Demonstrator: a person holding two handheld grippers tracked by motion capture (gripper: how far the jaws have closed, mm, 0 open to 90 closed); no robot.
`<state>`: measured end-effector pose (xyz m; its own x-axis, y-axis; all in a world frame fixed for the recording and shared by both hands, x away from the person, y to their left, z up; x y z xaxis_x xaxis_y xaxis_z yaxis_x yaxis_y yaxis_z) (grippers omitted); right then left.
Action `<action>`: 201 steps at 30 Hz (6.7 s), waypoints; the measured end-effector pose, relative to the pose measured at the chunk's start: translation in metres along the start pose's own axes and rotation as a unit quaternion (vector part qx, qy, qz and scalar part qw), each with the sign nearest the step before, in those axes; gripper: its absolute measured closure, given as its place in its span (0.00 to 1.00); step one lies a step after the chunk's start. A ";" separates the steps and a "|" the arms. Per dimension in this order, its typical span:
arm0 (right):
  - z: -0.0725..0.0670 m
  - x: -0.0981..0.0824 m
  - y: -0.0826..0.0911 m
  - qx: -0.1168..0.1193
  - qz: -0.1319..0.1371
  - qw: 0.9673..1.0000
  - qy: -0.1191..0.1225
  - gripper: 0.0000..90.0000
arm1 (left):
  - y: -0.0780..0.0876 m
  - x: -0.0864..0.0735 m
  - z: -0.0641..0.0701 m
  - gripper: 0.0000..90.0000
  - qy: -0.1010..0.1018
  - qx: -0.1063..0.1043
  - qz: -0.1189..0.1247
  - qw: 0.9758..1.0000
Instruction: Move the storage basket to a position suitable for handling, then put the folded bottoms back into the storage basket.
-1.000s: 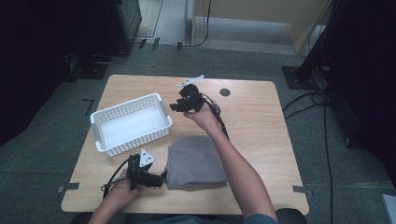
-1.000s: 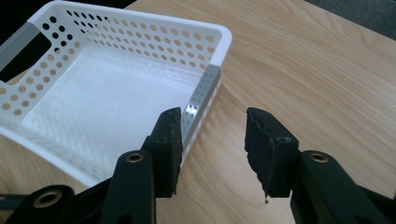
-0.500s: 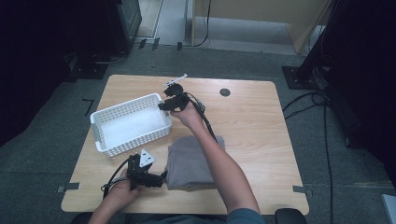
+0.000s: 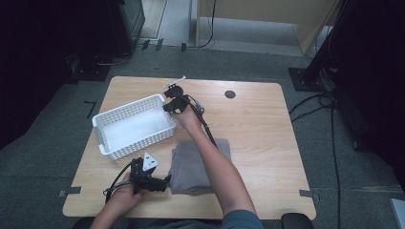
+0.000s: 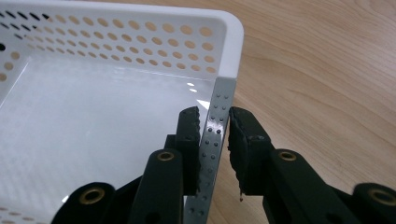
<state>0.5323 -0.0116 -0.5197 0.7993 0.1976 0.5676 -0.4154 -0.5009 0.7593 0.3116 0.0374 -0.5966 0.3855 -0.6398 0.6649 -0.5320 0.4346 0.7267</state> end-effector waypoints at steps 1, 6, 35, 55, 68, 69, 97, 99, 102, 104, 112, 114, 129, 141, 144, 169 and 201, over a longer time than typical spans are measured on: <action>0.001 0.002 0.000 -0.008 0.002 1.000 -0.009 0.85 | 0.000 0.000 0.000 0.00 0.000 0.000 0.000 1.000; 0.009 0.006 0.002 -0.037 0.009 0.999 -0.014 0.89 | 0.001 0.000 0.000 0.00 -0.001 -0.001 -0.002 1.000; 0.167 -0.010 0.092 -0.153 0.068 0.976 -0.137 0.89 | 0.001 -0.001 0.000 0.00 -0.003 -0.002 -0.003 1.000; 0.234 -0.037 0.131 -0.172 0.093 0.957 -0.212 0.78 | 0.000 0.000 0.001 0.00 -0.002 -0.002 -0.002 1.000; 0.203 -0.053 0.172 -0.104 0.129 0.971 -0.175 0.78 | 0.000 0.000 0.001 0.00 -0.001 -0.002 -0.001 1.000; 0.199 -0.056 0.173 -0.101 0.129 0.973 -0.164 0.78 | 0.000 0.000 0.001 0.00 -0.001 -0.002 -0.001 1.000; 0.101 -0.103 0.116 -0.010 0.081 0.996 -0.042 0.96 | 0.000 0.000 0.001 0.00 -0.002 -0.002 -0.001 1.000; 0.100 -0.100 0.114 -0.005 0.085 0.995 -0.047 0.94 | 0.000 0.000 0.001 0.00 -0.001 -0.002 -0.001 1.000; 0.099 -0.099 0.112 -0.003 0.089 0.995 -0.051 0.92 | 0.000 0.000 0.001 0.00 -0.001 -0.002 -0.001 1.000; 0.098 -0.098 0.111 0.000 0.090 0.994 -0.054 0.92 | 0.000 0.000 0.001 0.00 -0.001 -0.002 -0.002 1.000; 0.085 -0.091 0.101 0.015 0.092 0.994 -0.047 0.89 | 0.000 0.000 0.001 0.00 -0.001 -0.002 -0.002 1.000; 0.081 -0.089 0.099 0.016 0.094 0.995 -0.042 0.88 | 0.000 0.000 0.001 0.00 -0.001 -0.002 -0.001 1.000; 0.087 -0.124 0.127 0.006 0.072 0.996 -0.046 0.52 | 0.000 0.000 0.001 0.00 -0.002 -0.002 -0.002 1.000; 0.094 -0.175 0.149 -0.006 0.071 0.996 -0.054 0.36 | 0.000 0.000 0.001 0.00 -0.001 -0.002 -0.001 1.000; 0.093 -0.181 0.151 -0.008 0.071 0.996 -0.056 0.32 | 0.000 0.000 0.001 0.00 -0.001 -0.002 -0.001 1.000; 0.094 -0.231 0.127 -0.010 0.051 0.996 -0.074 0.20 | 0.000 0.000 0.001 0.00 -0.001 -0.002 -0.001 1.000; 0.076 -0.220 0.133 0.016 -0.018 0.995 -0.094 0.78 | 0.000 0.000 0.001 0.00 -0.001 -0.002 -0.001 1.000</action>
<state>0.3338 -0.1854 -0.5680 0.8817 0.0559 0.4684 -0.3737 -0.5231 0.7659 0.3108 0.0370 -0.5967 0.3853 -0.6410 0.6639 -0.5287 0.4363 0.7281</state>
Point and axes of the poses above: each handheld gripper's, and its own axes: y roughly backward along the jaws, x roughly out of its top, z roughly to its right, the point moved 10 cm from there along -y, roughly forward along the jaws, and after that the axes turned 14 degrees about -y, right-handed, at the moved point
